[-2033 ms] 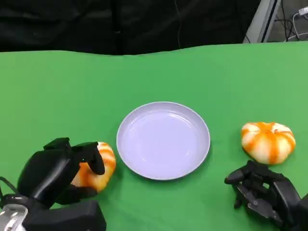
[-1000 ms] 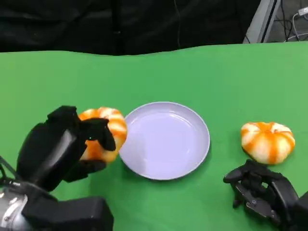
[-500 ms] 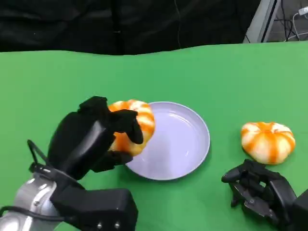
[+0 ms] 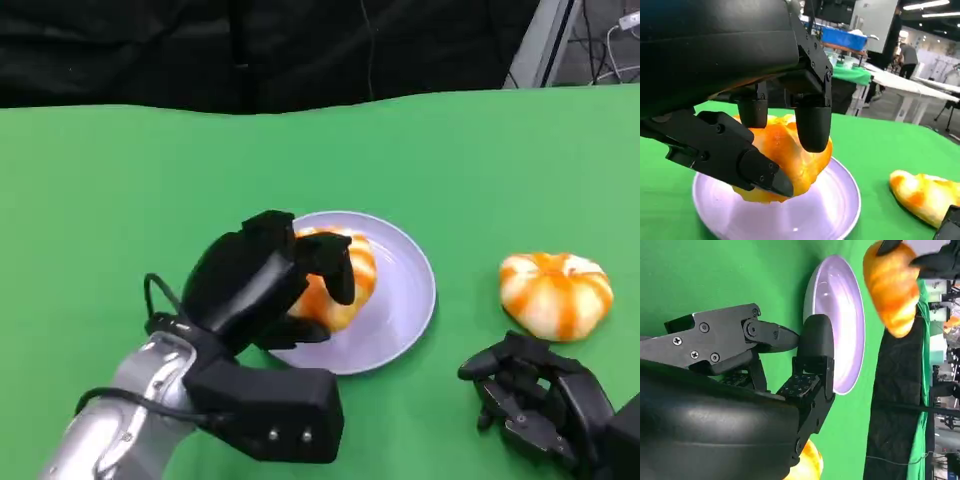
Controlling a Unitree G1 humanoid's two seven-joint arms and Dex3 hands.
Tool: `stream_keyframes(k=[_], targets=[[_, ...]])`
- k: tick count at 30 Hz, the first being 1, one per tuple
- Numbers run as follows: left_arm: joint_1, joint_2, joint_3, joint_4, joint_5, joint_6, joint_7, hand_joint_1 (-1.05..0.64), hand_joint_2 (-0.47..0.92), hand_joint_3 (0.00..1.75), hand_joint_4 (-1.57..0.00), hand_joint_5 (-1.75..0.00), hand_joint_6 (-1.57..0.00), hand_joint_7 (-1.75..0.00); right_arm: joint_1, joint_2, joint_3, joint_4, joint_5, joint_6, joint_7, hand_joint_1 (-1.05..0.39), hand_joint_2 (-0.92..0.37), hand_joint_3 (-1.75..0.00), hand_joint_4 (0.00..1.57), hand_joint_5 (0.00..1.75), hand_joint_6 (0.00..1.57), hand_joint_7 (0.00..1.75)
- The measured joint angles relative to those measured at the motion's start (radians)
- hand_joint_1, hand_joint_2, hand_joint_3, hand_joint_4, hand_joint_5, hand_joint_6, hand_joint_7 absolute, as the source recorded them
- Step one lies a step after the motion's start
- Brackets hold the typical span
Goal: Grasp the bread from the table and place it into the plate.
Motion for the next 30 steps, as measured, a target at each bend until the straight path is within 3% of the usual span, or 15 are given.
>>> stream_keyframes(k=[26,27,28,29,30], targets=[[-0.275,-0.091,-0.069,0.524,-0.008,-0.140,0.111,-0.07,0.88,0.01,-0.42,-1.75,-0.48,-1.57,0.014,0.005,0.009,-0.029,-0.013,0.008,-0.027,-0.26,-0.92,-0.47,0.69,1.75,0.73,1.09],[-0.281,-0.091,-0.069,0.534,-0.008,-0.141,0.112,-0.15,0.87,0.01,-0.46,-1.36,-0.53,-1.07,0.014,0.005,0.010,-0.031,-0.017,0.008,-0.028,-0.26,-0.92,-0.47,0.69,1.75,0.73,1.09],[-0.285,-0.091,-0.071,0.541,-0.013,-0.142,0.108,-0.26,0.87,0.00,-0.60,-0.77,-0.62,-0.48,0.014,0.005,0.010,-0.032,-0.019,0.008,-0.029,-0.25,-0.92,-0.47,0.69,1.75,0.73,1.09],[-0.288,-0.091,-0.072,0.546,-0.021,-0.140,0.091,-0.30,0.88,0.00,-0.70,-0.47,-0.67,-0.25,0.014,0.005,0.010,-0.032,-0.021,0.008,-0.030,-0.25,-0.92,-0.48,0.69,1.75,0.73,1.09],[-0.291,-0.090,-0.074,0.550,-0.029,-0.135,0.067,-0.36,0.90,0.01,-0.71,-0.28,-0.63,-0.13,0.014,0.005,0.010,-0.032,-0.022,0.008,-0.031,-0.26,-0.92,-0.48,0.69,1.75,0.73,1.09]])
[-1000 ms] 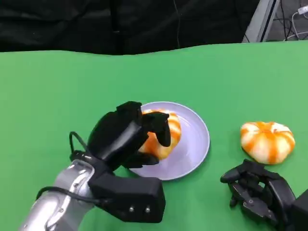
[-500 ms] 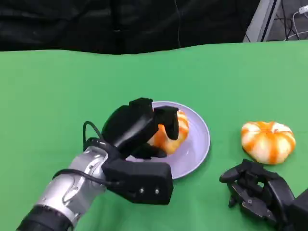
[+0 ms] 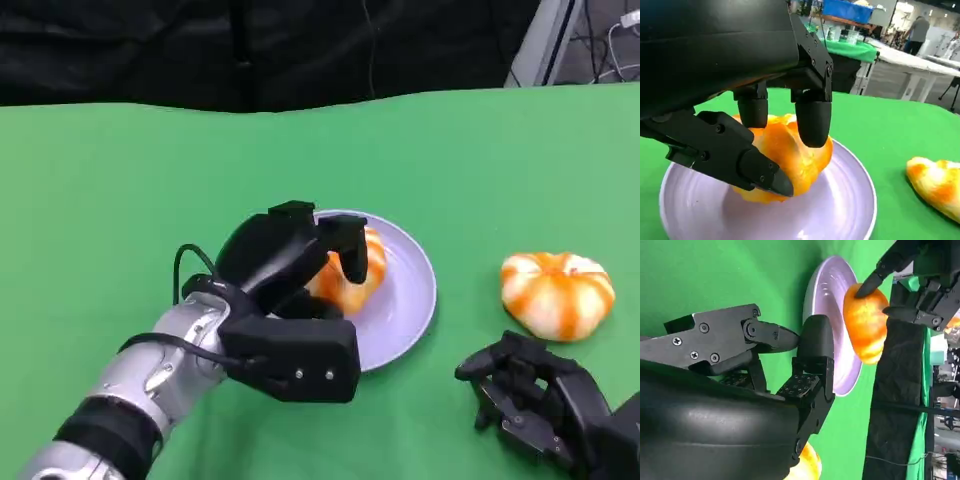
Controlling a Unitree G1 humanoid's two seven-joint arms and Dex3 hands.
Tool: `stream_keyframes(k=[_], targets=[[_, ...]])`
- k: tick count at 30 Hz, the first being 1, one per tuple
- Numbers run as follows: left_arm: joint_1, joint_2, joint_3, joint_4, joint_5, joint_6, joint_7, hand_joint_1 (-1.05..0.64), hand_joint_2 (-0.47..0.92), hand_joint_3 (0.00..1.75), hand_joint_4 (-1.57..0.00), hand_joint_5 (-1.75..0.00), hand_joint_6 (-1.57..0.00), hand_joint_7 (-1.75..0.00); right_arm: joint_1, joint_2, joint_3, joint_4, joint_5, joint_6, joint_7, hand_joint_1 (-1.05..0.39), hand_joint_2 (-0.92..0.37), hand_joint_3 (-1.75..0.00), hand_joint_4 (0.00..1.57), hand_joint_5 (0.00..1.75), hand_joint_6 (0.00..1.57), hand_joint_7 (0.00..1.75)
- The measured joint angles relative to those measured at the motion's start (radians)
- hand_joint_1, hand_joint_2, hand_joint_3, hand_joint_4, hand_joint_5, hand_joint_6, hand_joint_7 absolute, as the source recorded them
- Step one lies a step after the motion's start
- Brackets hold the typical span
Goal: Grasp the bread from the table and place it into the plate.
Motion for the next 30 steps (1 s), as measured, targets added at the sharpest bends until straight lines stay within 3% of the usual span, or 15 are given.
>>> stream_keyframes(k=[1,4,7,12,16,25,30], targets=[[0.000,0.001,-0.002,0.002,-0.006,0.007,-0.022,-0.43,0.91,0.07,-0.68,-0.14,-0.57,-0.05,0.000,0.000,0.000,0.000,-0.001,0.000,-0.001,-0.26,-0.92,-0.48,0.69,1.75,0.73,1.09],[0.000,0.002,-0.004,0.001,-0.019,0.028,-0.077,-0.53,0.92,0.19,-0.60,-0.02,-0.47,-0.01,0.000,0.000,0.000,0.000,-0.004,0.000,-0.003,-0.26,-0.92,-0.48,0.69,1.75,0.73,1.09],[0.000,0.003,-0.003,-0.004,-0.046,0.041,-0.125,-0.62,0.92,0.37,-0.47,0.00,-0.36,0.00,0.001,0.000,0.000,-0.001,-0.007,0.000,-0.004,-0.26,-0.92,-0.47,0.68,1.75,0.73,1.09],[0.000,0.006,-0.001,-0.034,-0.077,0.070,-0.188,-0.71,0.92,0.48,-0.33,0.00,-0.22,0.00,0.001,0.000,0.000,-0.002,-0.010,-0.001,-0.008,-0.25,-0.92,-0.48,0.67,1.74,0.73,1.08],[0.001,0.012,0.002,-0.065,-0.090,0.096,-0.227,-0.82,0.92,0.57,-0.08,0.00,-0.03,0.00,0.001,0.000,0.000,-0.002,-0.009,-0.001,-0.004,-0.25,-0.92,-0.47,0.66,1.75,0.73,1.07],[0.010,0.031,0.035,-0.113,-0.180,0.115,-0.336,-0.94,0.92,0.70,-0.01,0.00,0.00,0.00,0.001,0.000,-0.001,-0.001,-0.009,-0.001,-0.004,-0.24,-0.92,-0.48,0.68,1.75,0.75,1.05],[0.057,0.010,0.132,-0.111,-0.359,0.056,-0.361,-0.94,0.92,0.73,0.00,0.00,0.00,0.00,0.001,0.000,-0.001,-0.002,-0.010,-0.001,-0.004,-0.25,-0.92,-0.47,0.70,1.75,0.75,1.05]])
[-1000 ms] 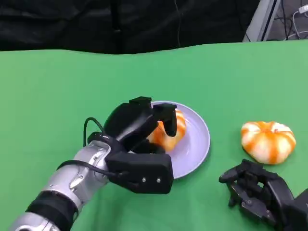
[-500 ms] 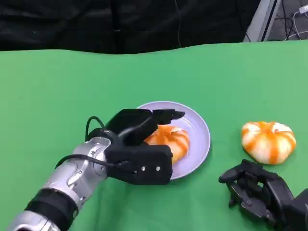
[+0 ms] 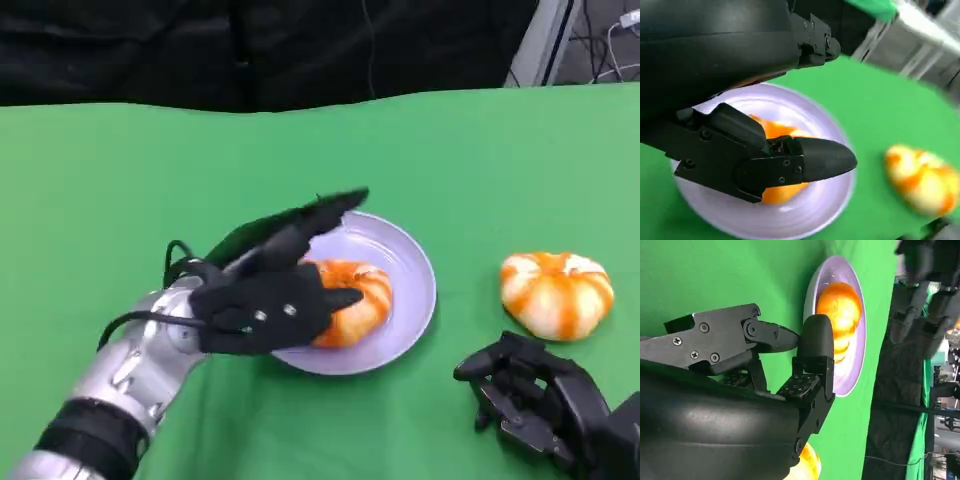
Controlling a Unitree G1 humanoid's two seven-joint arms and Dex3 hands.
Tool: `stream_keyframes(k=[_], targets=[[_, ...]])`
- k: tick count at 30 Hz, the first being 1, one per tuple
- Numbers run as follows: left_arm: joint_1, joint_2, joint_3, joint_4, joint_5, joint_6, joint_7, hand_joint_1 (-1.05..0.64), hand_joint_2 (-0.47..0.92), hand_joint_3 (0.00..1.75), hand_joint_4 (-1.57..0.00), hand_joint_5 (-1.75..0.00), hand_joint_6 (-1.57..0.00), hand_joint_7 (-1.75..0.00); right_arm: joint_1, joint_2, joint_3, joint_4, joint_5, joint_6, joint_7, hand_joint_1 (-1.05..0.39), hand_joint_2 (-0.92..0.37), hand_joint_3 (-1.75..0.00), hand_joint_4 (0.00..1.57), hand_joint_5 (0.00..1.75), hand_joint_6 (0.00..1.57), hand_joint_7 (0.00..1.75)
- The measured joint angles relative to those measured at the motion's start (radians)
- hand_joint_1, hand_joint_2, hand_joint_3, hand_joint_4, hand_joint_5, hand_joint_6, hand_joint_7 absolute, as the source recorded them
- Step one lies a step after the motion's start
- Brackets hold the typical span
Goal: Grasp the bread from the table and place it into the plate.
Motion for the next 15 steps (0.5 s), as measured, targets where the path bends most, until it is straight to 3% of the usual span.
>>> stream_keyframes(k=[6,10,15], targets=[[0.019,-0.002,0.039,-0.001,-0.070,-0.035,-0.035,-0.87,0.92,0.71,-0.05,-0.02,-0.04,-0.02,-0.001,0.001,0.000,0.000,0.000,0.001,0.001,-0.26,-0.92,-0.45,0.67,1.75,0.75,1.07],[0.078,-0.030,0.140,-0.042,-0.261,-0.126,-0.087,-0.82,0.92,0.64,-0.11,-0.03,-0.08,-0.02,-0.002,0.000,-0.002,0.002,0.002,0.001,0.004,-0.26,-0.92,-0.45,0.66,1.75,0.74,1.08],[0.141,-0.054,0.238,-0.092,-0.495,-0.147,-0.231,-0.77,0.92,0.57,-0.13,-0.03,-0.11,-0.02,-0.006,0.000,-0.004,0.010,0.002,-0.001,0.010,-0.26,-0.92,-0.46,0.67,1.75,0.74,1.07]])
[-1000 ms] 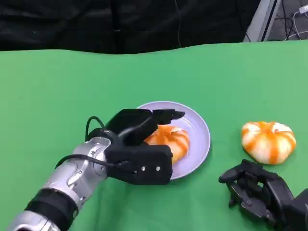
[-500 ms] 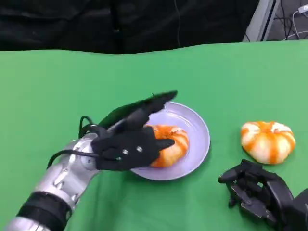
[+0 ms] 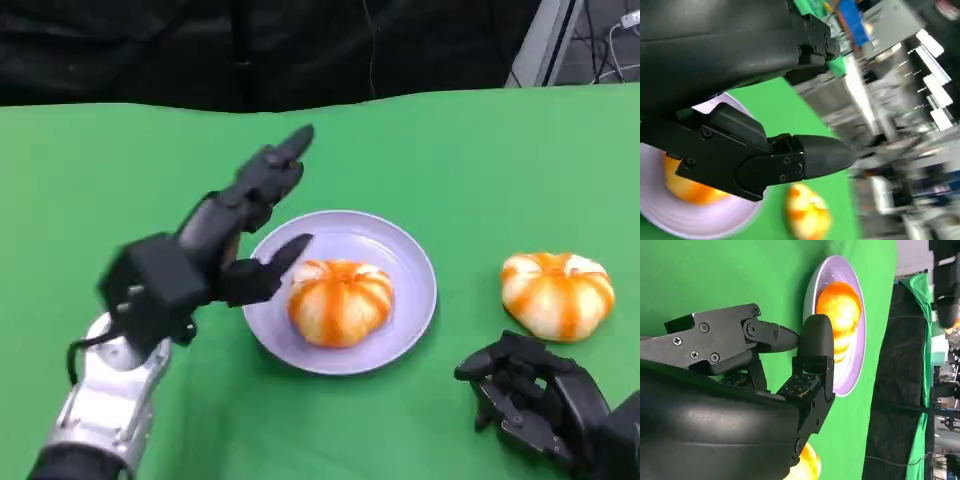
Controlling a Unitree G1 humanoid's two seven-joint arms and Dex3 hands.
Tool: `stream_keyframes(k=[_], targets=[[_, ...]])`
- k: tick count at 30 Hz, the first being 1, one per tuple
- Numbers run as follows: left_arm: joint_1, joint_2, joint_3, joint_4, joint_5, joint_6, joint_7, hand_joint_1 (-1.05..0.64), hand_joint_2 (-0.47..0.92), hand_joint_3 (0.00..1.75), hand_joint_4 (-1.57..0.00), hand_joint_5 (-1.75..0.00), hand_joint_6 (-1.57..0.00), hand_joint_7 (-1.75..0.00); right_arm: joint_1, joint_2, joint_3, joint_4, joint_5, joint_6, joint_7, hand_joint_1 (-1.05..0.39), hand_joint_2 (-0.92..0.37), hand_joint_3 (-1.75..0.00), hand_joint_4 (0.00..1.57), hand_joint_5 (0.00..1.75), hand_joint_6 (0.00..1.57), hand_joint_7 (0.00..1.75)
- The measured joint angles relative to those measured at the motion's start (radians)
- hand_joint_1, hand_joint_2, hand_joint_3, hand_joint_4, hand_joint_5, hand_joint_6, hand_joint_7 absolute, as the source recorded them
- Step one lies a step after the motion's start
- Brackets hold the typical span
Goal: Grasp the bread from the table and place it into the plate.
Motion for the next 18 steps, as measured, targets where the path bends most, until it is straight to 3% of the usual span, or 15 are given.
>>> stream_keyframes(k=[10,18], targets=[[0.128,0.000,0.152,-0.068,-0.255,0.017,-0.221,-0.74,0.92,0.43,-0.31,-0.05,-0.25,-0.03,-0.005,-0.001,-0.007,0.016,0.004,-0.013,0.011,-0.27,-0.92,-0.46,0.67,1.75,0.74,1.08],[0.219,0.018,0.281,-0.104,-0.356,0.037,-0.291,-0.58,0.92,0.37,-0.45,-0.06,-0.34,-0.04,-0.006,-0.003,-0.007,0.018,0.004,-0.013,0.014,-0.27,-0.92,-0.45,0.65,1.75,0.74,1.08]])
